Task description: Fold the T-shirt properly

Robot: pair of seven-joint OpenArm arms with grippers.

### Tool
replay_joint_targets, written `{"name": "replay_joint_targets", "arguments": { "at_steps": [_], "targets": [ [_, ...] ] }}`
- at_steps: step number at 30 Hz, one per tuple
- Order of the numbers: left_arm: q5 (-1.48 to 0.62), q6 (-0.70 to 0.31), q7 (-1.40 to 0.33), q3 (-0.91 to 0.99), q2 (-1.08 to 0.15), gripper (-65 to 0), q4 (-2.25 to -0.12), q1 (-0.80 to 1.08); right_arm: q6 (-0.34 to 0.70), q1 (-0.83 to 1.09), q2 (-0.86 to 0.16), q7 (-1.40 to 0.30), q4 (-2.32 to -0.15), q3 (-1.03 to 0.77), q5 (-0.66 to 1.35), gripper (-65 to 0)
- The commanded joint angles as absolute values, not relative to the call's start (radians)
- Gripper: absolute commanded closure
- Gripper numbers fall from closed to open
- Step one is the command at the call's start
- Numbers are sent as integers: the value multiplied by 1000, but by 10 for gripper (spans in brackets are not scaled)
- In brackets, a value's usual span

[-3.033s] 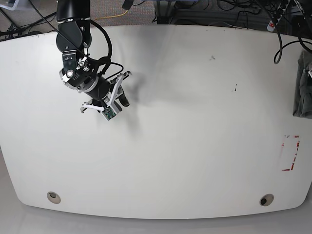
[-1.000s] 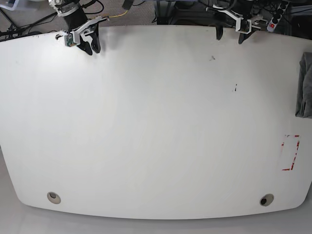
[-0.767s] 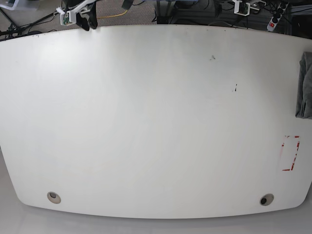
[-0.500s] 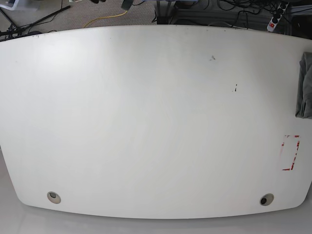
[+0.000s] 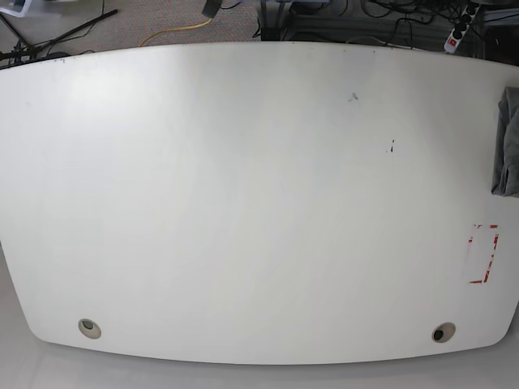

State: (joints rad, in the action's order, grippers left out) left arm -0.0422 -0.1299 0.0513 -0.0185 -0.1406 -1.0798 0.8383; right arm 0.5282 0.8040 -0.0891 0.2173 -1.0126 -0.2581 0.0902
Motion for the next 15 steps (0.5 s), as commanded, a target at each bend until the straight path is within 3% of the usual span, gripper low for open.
{"name": "replay_joint_targets", "arguments": {
  "at_steps": [1, 10, 15],
  "targets": [
    [-44, -134, 71, -22, -142, -393, -969, 777, 545, 751, -93, 242, -906, -259, 97, -138],
    [-42, -133, 64, -27, -137, -393, -628, 541, 545, 530, -96, 234, -634, -257, 94, -140],
    [-44, -133, 73, -24, -133, -393, -367, 387, 530, 423, -99, 240, -496, -260, -31, -140]
  ]
}}
